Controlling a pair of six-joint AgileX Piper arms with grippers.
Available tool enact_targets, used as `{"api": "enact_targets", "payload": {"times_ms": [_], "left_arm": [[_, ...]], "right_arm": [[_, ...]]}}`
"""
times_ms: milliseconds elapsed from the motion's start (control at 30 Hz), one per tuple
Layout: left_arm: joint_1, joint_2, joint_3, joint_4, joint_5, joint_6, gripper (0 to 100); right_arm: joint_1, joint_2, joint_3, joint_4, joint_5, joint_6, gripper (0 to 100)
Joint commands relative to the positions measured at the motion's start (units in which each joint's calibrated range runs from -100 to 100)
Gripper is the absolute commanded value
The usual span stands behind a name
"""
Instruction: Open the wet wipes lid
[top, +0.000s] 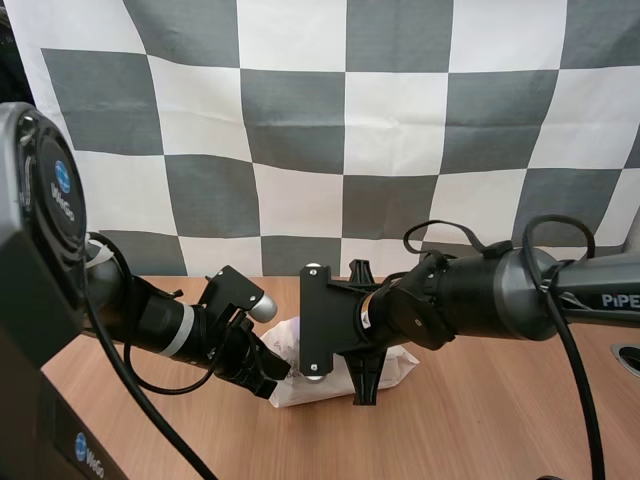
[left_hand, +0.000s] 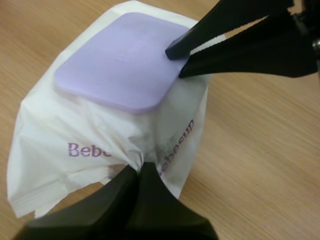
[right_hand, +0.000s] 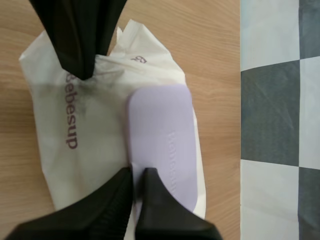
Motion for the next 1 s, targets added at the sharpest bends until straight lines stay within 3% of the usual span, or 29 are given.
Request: {"api": "enact_targets", "payload": {"times_ms": [0, 967], "left_arm": [[-0.01, 0.06, -0.03, 0.23, -0.3, 0.05, 0], [-0.01, 0.06, 0.09, 1.63, -0.81, 0.34, 0]], "right_arm": [[-0.07, -0.11, -1.64, -0.05, 0.5, 0.15, 0], [-2.71, 0.32, -6.93, -1.63, -3.97, 0.39, 0]]}}
